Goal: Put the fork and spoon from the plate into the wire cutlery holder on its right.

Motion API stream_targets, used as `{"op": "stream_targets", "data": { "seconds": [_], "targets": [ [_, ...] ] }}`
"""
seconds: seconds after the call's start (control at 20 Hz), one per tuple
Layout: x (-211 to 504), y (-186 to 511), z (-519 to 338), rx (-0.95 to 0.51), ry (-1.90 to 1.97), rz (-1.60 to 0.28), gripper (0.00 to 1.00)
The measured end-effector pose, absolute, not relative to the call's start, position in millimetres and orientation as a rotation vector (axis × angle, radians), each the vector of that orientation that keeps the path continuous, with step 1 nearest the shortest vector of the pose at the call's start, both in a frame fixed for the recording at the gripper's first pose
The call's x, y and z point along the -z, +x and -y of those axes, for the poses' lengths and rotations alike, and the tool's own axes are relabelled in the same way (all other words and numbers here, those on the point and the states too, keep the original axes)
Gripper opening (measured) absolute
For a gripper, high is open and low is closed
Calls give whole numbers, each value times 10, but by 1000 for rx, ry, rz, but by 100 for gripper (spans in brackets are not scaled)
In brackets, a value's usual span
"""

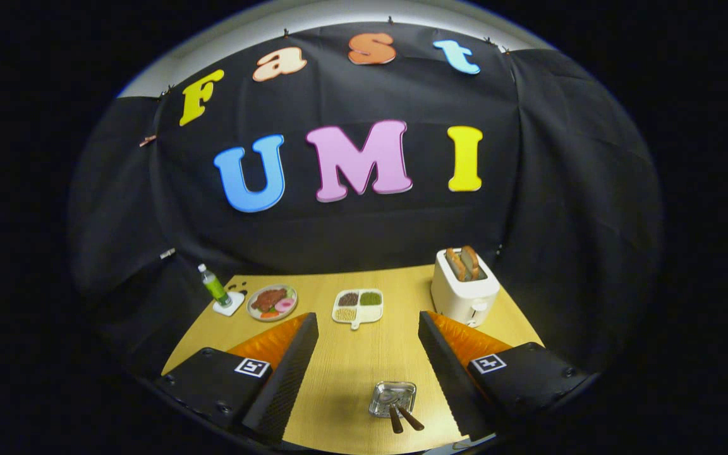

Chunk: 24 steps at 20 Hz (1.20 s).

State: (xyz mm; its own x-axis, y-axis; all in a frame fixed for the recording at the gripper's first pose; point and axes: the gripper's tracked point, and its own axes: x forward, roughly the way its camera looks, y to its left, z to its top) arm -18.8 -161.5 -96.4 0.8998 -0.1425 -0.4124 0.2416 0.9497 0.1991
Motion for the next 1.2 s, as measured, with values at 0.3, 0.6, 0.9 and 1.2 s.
{"op": "stream_targets", "data": {
  "seconds": [0.3, 0.6, 0.9, 1.2],
  "targets": [
    [293, -238, 1733, 245, 104, -234, 99],
    [-10, -187, 1705, 214, 22, -163, 97],
    [90, -140, 1786, 183, 24, -175, 98],
    [157, -49, 1858, 119, 51, -170, 98]
  ]
}}
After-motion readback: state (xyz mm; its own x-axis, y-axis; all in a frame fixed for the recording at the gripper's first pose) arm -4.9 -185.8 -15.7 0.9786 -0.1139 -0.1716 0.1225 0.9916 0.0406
